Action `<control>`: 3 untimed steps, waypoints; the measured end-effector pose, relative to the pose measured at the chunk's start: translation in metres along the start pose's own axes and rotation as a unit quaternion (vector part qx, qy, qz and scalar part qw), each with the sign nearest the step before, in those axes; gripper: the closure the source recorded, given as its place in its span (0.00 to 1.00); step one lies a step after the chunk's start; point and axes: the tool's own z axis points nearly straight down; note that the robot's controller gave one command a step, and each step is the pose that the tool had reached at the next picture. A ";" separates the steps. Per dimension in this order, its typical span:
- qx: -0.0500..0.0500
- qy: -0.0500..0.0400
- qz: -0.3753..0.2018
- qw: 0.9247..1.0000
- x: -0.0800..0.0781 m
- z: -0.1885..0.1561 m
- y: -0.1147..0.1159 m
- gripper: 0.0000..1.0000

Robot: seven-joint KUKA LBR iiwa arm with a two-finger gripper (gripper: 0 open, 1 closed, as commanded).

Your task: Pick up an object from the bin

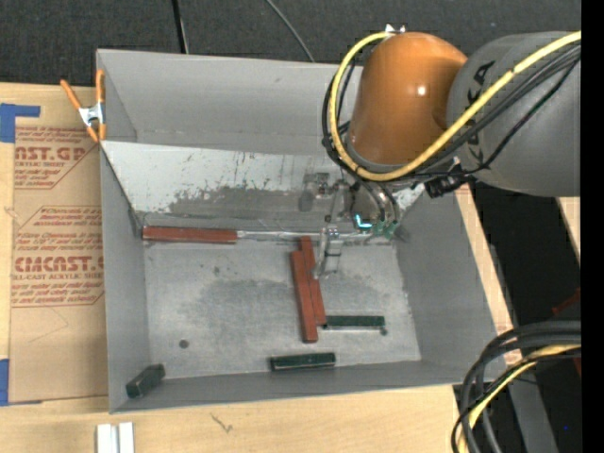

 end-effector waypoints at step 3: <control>0.000 -0.005 -0.053 0.999 0.025 0.147 -0.023 0.00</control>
Offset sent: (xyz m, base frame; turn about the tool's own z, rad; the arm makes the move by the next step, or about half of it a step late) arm -0.0269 -0.0241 -0.1485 -0.1058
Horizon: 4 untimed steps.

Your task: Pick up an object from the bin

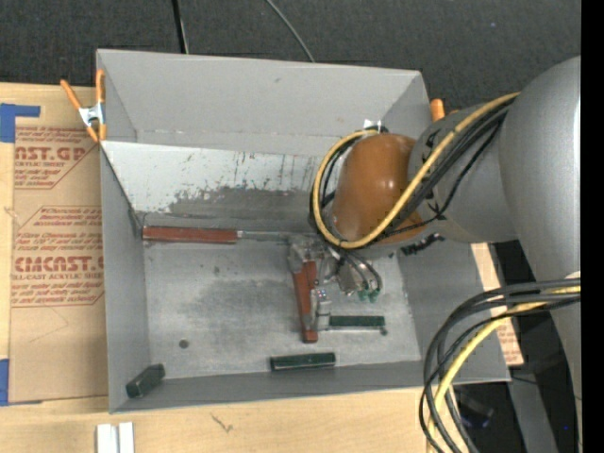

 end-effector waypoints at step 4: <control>0.000 0.001 -0.100 0.995 0.005 0.001 -0.073 0.00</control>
Offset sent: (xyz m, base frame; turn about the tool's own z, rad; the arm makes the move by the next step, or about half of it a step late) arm 0.0021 -0.0745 -0.0014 -0.2010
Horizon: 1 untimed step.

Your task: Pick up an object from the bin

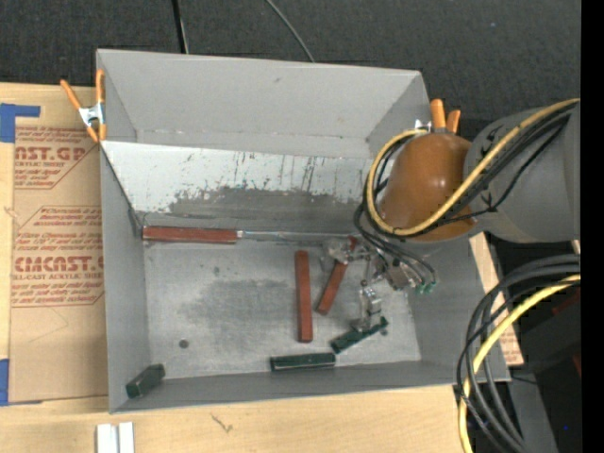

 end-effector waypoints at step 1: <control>0.000 0.000 -0.197 0.980 -0.026 0.000 0.037 1.00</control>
Offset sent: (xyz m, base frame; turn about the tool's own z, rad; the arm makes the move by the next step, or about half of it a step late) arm 0.0000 0.0000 0.0000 0.0000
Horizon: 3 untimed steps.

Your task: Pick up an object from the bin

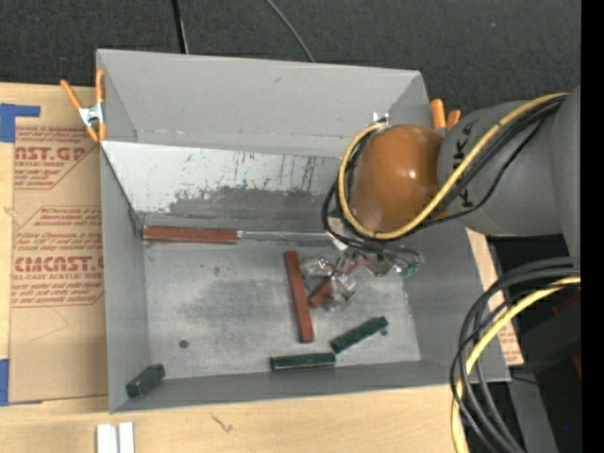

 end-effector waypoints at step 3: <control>0.000 0.000 -0.184 0.983 0.006 -0.158 -0.001 1.00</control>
Offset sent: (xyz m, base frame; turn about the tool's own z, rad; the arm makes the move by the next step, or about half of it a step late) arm -0.0168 -0.0466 0.1026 -0.7875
